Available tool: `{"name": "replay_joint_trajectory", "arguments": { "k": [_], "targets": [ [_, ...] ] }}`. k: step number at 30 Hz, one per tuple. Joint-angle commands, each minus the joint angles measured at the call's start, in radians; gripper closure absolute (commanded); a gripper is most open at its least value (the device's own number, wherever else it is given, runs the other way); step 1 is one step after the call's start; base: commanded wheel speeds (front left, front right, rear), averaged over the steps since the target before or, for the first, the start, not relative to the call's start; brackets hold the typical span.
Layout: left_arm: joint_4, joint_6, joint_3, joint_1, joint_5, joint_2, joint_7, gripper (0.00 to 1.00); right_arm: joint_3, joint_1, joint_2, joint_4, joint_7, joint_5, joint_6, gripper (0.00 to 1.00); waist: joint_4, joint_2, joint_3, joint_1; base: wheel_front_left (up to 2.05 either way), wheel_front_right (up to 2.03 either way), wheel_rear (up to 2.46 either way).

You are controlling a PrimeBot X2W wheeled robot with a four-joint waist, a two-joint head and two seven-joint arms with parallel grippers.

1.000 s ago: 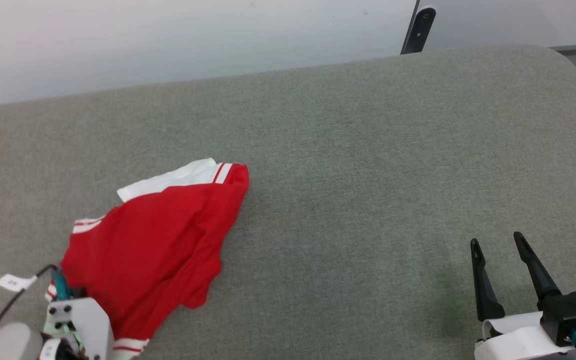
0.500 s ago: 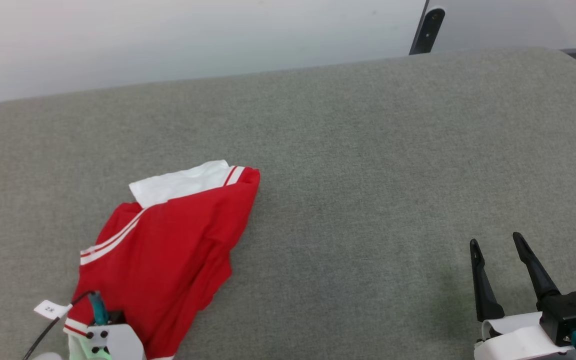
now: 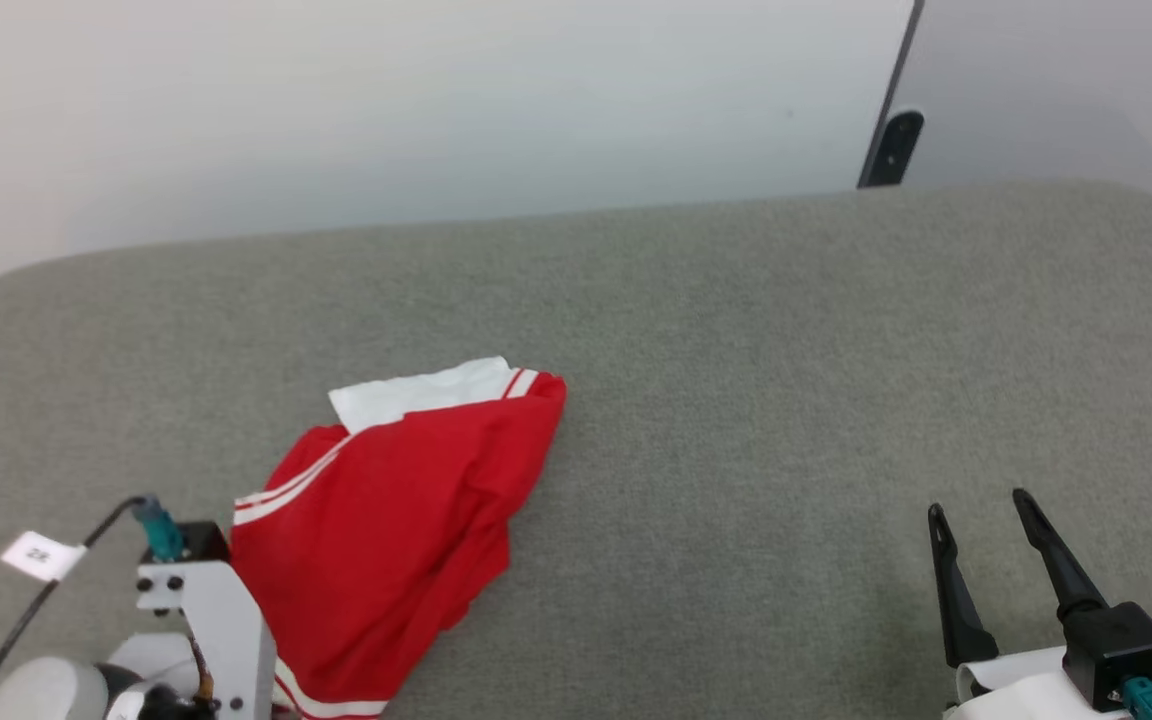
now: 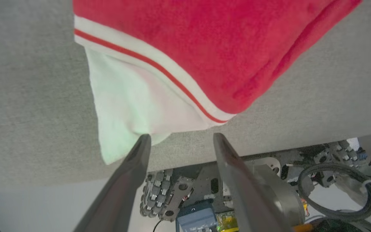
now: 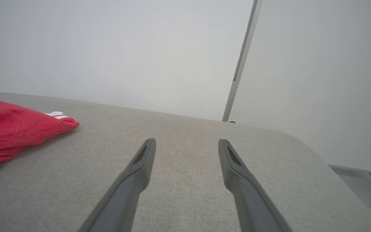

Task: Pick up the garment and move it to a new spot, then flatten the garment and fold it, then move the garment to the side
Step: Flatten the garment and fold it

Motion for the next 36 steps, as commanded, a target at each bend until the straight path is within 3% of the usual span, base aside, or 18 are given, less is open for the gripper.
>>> {"name": "replay_joint_trajectory", "arguments": {
  "k": [1,5,8,19,22,26,31,36],
  "targets": [
    [-0.016,0.01,0.013,0.011,0.005,-0.004,-0.023,0.0,0.005,0.02,0.001,-0.002,-0.001,-0.002,-0.001,0.0,0.03,0.0,-0.041,0.0,0.0,0.0,0.0],
    [-0.075,0.01,0.055,0.036,0.033,-0.016,-0.16,0.0,0.013,0.03,0.001,-0.012,-0.001,0.006,-0.001,0.0,0.041,0.0,-0.068,0.0,0.0,0.0,0.0],
    [-0.113,-0.017,0.082,0.068,0.049,-0.046,-0.312,0.0,0.014,0.043,0.001,-0.017,-0.001,0.014,-0.001,0.0,0.051,0.0,-0.083,0.0,0.0,0.0,0.0],
    [-0.114,-0.165,0.127,0.238,0.147,-0.205,-1.036,0.0,0.016,0.068,0.001,-0.05,-0.001,0.039,-0.001,0.0,0.075,0.0,-0.129,0.0,0.0,0.0,0.0],
    [-0.076,-0.211,0.104,0.277,0.169,-0.244,-1.195,0.0,-0.005,0.084,0.001,-0.054,-0.001,0.043,-0.001,0.0,0.084,0.0,-0.14,0.0,0.0,0.0,0.0],
    [-0.018,-0.236,0.106,0.294,0.192,-0.294,-1.378,0.0,-0.026,0.107,0.001,-0.055,-0.001,0.043,-0.001,0.0,0.102,0.0,-0.151,0.0,0.0,0.0,0.0],
    [0.063,-0.26,0.103,0.259,0.216,-0.325,-1.471,0.0,-0.021,0.127,0.002,-0.051,-0.001,0.03,-0.001,0.0,0.143,0.0,-0.158,0.0,0.0,0.0,0.0],
    [0.131,-0.264,0.112,0.22,0.243,-0.319,-1.49,0.0,0.009,0.113,0.002,-0.045,-0.001,0.024,-0.001,0.0,0.242,0.0,-0.164,0.0,0.0,0.0,0.0]
  ]
}}
